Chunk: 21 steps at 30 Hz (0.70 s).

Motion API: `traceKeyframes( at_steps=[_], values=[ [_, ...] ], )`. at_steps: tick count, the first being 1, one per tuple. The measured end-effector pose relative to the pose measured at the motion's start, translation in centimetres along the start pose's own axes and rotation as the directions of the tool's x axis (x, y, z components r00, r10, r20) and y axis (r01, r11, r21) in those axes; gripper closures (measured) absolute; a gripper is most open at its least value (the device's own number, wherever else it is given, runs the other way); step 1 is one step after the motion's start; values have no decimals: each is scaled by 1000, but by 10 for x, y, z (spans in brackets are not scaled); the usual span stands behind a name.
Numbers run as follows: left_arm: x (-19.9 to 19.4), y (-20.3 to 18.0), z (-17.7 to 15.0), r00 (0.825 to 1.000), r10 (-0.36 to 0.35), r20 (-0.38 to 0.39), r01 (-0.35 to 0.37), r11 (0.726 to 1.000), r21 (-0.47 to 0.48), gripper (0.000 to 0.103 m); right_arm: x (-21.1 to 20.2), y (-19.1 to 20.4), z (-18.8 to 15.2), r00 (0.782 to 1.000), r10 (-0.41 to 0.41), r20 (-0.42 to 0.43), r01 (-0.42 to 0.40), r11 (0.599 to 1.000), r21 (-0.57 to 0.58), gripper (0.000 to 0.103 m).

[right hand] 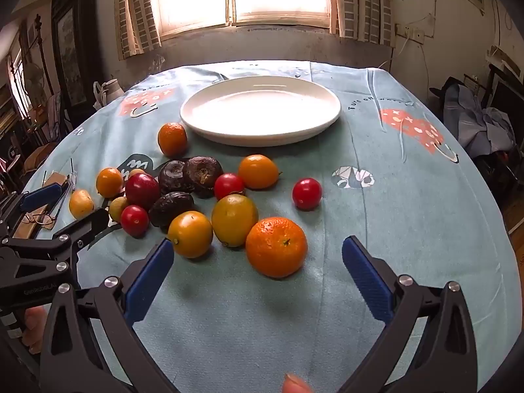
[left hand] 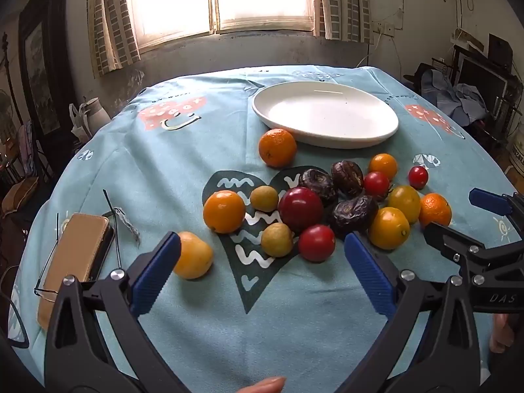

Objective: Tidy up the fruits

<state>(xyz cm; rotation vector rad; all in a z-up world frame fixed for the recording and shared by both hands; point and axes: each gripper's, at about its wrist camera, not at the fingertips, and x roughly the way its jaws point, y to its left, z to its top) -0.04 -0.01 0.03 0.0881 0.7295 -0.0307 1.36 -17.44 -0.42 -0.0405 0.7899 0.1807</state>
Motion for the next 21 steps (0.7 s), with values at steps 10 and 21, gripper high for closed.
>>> traceKeyframes(
  at_steps=[10, 21],
  values=[
    [-6, 3, 3, 1000, -21, -4, 21, 1000, -23, 2, -7, -4, 0, 1000, 6, 13, -6, 1000, 6, 1],
    [-2, 6, 0, 1000, -24, -6, 23, 999, -40, 2, -1, -1, 1, 1000, 3, 12, -3, 1000, 6, 1]
  ],
)
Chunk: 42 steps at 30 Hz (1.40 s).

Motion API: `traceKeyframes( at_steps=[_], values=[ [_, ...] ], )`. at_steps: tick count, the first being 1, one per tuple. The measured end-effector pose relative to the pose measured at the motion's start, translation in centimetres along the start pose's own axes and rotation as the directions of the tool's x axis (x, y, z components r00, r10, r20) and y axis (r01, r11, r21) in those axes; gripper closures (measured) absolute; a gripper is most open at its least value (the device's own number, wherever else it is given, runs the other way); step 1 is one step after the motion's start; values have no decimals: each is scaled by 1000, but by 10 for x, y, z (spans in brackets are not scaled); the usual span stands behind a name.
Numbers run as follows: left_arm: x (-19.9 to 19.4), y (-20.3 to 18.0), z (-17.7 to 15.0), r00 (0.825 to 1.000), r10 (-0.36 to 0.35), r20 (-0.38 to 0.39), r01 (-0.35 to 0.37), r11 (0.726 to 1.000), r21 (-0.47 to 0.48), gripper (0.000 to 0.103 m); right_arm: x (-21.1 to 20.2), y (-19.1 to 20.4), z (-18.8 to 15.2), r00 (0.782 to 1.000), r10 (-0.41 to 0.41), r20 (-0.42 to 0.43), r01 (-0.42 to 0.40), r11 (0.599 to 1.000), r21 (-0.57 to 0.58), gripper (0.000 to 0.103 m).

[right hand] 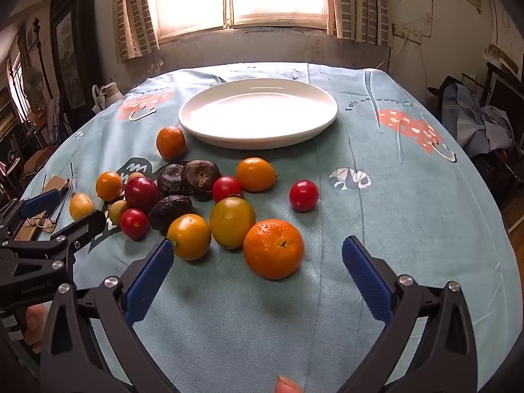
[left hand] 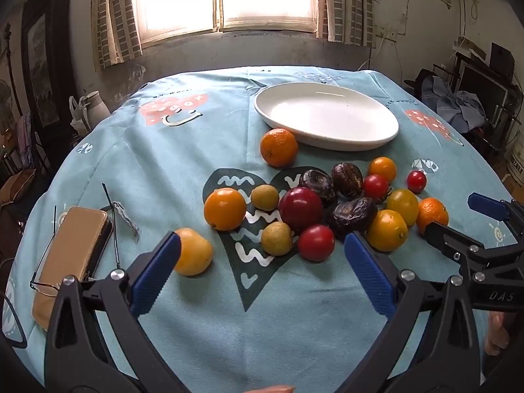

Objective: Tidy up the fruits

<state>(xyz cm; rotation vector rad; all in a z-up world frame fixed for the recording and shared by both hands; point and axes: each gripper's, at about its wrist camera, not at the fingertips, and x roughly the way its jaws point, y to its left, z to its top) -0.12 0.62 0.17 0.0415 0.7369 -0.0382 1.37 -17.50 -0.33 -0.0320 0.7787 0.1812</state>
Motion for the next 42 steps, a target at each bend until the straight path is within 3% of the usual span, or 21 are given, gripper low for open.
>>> traceKeyframes(
  at_steps=[42],
  values=[
    [5, 3, -2, 1000, 4, -8, -4, 1000, -4, 2, -1, -2, 2, 1000, -1, 3, 1, 1000, 2, 1]
  ],
)
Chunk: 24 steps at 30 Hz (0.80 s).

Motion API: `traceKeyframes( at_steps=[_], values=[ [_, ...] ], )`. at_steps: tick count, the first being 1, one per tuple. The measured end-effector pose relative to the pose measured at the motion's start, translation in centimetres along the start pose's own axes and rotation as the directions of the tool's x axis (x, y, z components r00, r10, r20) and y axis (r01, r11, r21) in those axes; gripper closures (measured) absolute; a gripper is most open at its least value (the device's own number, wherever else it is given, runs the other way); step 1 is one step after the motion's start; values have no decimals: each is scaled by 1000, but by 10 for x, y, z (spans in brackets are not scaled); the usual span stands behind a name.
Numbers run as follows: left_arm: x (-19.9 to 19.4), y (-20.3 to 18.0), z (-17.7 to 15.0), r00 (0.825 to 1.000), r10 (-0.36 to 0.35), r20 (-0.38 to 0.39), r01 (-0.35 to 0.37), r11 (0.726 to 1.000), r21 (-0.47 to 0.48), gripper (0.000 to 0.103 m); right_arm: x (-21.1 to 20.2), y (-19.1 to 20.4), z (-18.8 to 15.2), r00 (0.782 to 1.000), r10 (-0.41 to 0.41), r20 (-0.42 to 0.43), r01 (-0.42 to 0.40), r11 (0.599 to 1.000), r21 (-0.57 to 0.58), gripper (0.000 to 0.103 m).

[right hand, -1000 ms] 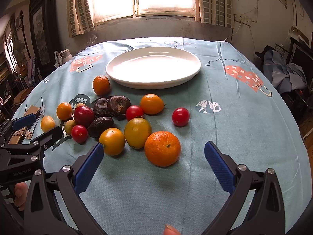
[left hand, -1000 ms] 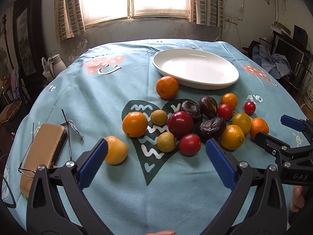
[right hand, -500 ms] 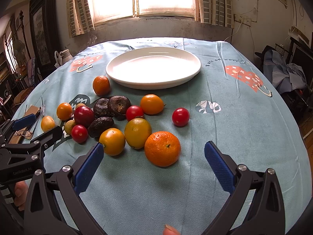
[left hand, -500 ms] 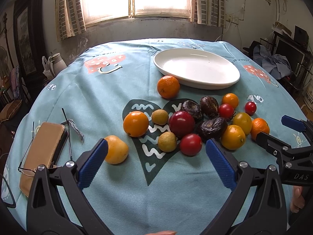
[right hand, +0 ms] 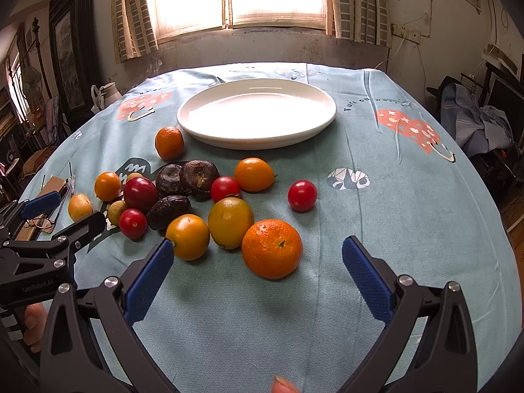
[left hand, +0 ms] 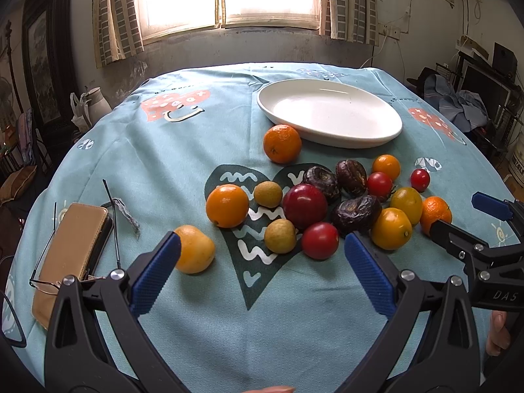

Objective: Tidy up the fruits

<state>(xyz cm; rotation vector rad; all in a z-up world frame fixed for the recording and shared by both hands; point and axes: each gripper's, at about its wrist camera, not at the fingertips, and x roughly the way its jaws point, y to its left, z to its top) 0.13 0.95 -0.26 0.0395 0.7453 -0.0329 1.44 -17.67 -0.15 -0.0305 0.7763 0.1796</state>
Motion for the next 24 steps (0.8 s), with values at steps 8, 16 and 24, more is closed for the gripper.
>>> traceKeyframes(
  at_steps=[8, 16, 24],
  values=[
    [0, 0, 0, 1000, 0, 0, 0, 1000, -1, 2, 0, 0, 0, 1000, 0, 1, 0, 1000, 0, 1],
    [1, 1, -1, 1000, 0, -1, 0, 1000, -1, 2, 0, 0, 0, 1000, 0, 2, 0, 1000, 0, 1],
    [4, -1, -4, 1000, -3, -9, 3, 1000, 2, 2, 0, 1, 0, 1000, -2, 0, 2, 1000, 0, 1]
  ],
)
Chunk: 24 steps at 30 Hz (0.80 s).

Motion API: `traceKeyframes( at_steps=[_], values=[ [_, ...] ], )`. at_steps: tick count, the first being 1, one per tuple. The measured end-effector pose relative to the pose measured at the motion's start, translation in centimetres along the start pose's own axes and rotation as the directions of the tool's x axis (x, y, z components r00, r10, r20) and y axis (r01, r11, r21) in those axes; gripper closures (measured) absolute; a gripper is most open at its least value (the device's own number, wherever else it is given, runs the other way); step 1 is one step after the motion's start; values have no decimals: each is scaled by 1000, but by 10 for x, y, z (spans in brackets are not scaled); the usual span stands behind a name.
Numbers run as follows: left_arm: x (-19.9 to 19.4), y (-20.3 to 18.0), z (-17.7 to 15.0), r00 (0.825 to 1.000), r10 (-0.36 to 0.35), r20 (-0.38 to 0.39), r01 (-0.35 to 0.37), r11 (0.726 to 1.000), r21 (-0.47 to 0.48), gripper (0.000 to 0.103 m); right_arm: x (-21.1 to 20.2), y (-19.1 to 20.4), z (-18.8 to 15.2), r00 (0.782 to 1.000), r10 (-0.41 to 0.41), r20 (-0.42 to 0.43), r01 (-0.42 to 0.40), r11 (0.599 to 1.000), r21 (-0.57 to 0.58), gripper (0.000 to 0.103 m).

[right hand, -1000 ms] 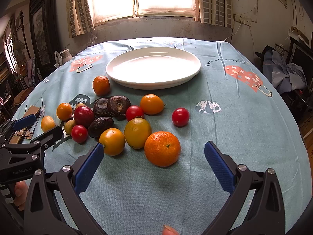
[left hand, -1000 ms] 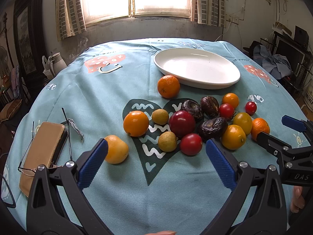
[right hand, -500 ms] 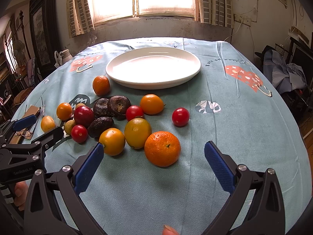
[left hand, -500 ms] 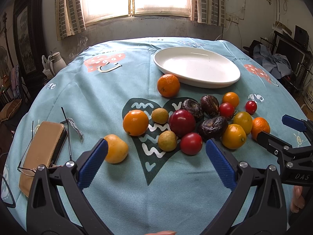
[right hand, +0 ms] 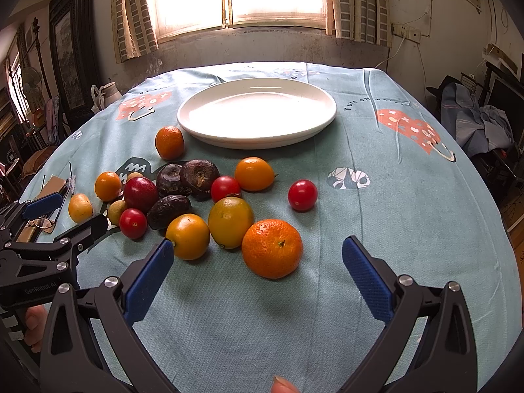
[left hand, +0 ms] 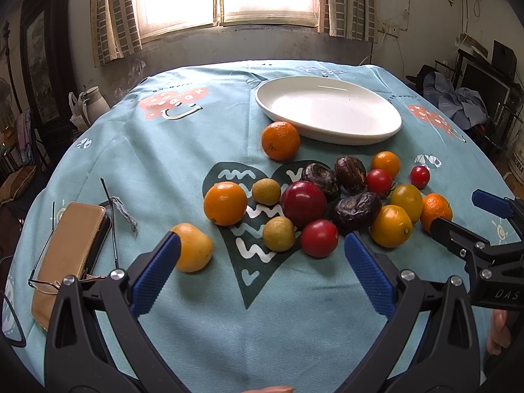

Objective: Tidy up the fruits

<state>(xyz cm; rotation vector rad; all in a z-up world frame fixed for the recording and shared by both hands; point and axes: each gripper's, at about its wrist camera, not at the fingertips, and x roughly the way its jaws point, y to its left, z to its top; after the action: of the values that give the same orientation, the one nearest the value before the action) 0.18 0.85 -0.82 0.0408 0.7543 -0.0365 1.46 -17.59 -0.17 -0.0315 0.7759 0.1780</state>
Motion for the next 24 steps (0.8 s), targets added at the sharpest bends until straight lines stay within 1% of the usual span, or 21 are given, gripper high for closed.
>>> traceKeyframes(
  at_steps=[14, 15, 17, 18, 20, 21, 22, 24],
  values=[
    [1, -1, -1, 1000, -7, -3, 7, 1000, 1, 2, 0, -2, -1, 1000, 0, 0, 0, 1000, 3, 1],
    [1, -1, -1, 1000, -21, -1, 21, 1000, -1, 2, 0, -3, -2, 1000, 10, 2, -10, 1000, 5, 1],
    [1, 4, -3, 997, -81, -2, 81, 996, -21, 2, 0, -8, -4, 999, 52, 8, -53, 998, 19, 1],
    [3, 8, -3, 994, -112, -5, 112, 993, -41, 2, -1, -12, -5, 997, 71, 12, -72, 997, 32, 1],
    [8, 19, -4, 989, -147, -28, 144, 985, -93, 2, -2, -20, -7, 995, 99, 23, -100, 993, 61, 1],
    [13, 24, -5, 986, -156, -53, 149, 982, -116, 2, -2, -22, -7, 993, 111, 26, -113, 991, 74, 1],
    [12, 25, -4, 990, -136, -48, 130, 985, -110, 2, -2, -25, -7, 992, 127, 27, -128, 988, 89, 1],
    [14, 25, -2, 994, -91, -64, 86, 993, -78, 2, 1, -26, -6, 984, 174, 28, -176, 978, 108, 1]
  ],
)
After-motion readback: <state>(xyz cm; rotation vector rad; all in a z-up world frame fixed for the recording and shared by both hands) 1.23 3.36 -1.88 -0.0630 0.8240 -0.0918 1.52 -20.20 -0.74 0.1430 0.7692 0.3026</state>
